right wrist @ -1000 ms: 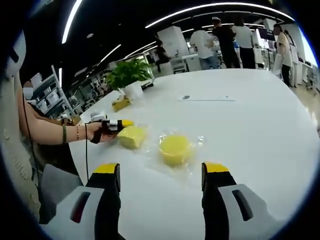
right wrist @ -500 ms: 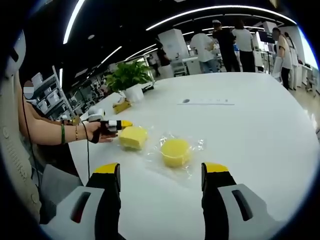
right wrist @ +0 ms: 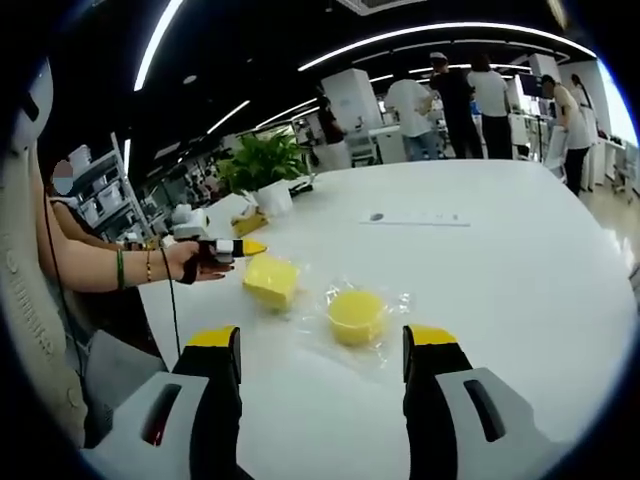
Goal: Compare the silicone blocks by pressing each to a similar depth, holding the contact briefly, and releasing to observe deformation and rebound differences across the visible hardness samples.
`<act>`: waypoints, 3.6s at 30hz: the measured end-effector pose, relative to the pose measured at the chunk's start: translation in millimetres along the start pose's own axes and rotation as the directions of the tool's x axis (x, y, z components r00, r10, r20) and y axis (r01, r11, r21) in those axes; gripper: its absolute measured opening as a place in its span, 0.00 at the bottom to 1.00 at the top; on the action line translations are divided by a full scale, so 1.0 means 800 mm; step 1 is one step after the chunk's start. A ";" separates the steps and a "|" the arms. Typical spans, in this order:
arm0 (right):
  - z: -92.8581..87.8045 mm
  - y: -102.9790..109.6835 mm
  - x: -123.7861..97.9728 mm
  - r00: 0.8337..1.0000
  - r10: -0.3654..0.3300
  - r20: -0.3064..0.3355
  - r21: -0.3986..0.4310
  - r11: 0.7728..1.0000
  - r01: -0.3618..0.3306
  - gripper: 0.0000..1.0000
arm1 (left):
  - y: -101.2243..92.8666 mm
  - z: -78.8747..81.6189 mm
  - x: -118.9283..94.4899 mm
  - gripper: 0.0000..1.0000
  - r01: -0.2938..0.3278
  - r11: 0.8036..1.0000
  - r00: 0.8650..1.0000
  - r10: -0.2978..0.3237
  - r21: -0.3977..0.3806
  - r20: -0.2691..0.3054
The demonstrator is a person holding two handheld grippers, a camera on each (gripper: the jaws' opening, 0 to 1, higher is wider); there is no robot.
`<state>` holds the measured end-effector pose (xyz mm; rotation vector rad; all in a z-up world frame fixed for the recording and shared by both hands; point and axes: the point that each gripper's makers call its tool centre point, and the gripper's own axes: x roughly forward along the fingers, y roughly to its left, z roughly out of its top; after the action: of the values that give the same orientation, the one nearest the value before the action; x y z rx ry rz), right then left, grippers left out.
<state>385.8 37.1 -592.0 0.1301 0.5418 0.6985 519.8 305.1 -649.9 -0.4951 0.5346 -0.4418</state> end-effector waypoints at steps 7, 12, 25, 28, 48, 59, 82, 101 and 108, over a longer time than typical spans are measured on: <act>0.010 0.013 -0.012 1.000 0.013 0.028 -0.033 0.999 -0.012 0.60 | -0.041 0.004 -0.014 0.00 0.036 0.995 0.999 -0.034 0.097 -0.022; 0.017 0.021 -0.025 0.998 0.016 0.055 -0.050 0.999 -0.014 0.59 | -0.069 0.001 -0.025 0.00 0.065 0.987 0.998 -0.061 0.149 -0.033; 0.028 0.035 -0.055 0.993 0.029 0.112 -0.094 0.995 -0.018 0.59 | -0.121 -0.021 -0.058 0.00 0.098 0.970 0.994 -0.085 0.224 -0.069; 0.030 0.039 -0.060 0.992 0.034 0.124 -0.101 0.995 -0.022 0.59 | -0.133 -0.020 -0.069 0.00 0.097 0.960 0.994 -0.082 0.263 -0.066; 0.044 0.051 -0.090 0.982 0.060 0.177 -0.149 0.988 -0.034 0.60 | -0.215 0.025 -0.131 0.00 0.144 0.888 0.988 -0.151 0.437 -0.020; 0.081 0.056 -0.102 0.977 0.130 0.172 -0.255 0.963 -0.083 0.64 | -0.262 0.052 -0.144 0.00 0.226 0.845 0.969 -0.246 0.484 -0.023; 0.160 0.099 -0.060 0.940 0.323 -0.109 -0.564 0.759 -0.326 0.72 | -0.325 0.082 -0.153 0.00 0.348 0.729 0.930 -0.345 0.589 -0.122; 0.157 0.152 0.009 0.848 0.432 -0.307 -0.594 0.609 -0.526 0.71 | -0.338 0.069 -0.148 0.00 0.423 0.691 0.903 -0.378 0.586 -0.206; 0.138 0.167 0.035 0.797 0.466 -0.384 -0.554 0.574 -0.603 0.69 | -0.345 0.065 -0.147 0.00 0.452 0.674 0.889 -0.398 0.585 -0.227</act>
<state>383.6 164.3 -470.6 -0.4743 0.4094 1.4959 385.7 164.1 -415.9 0.0624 0.3096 -1.0588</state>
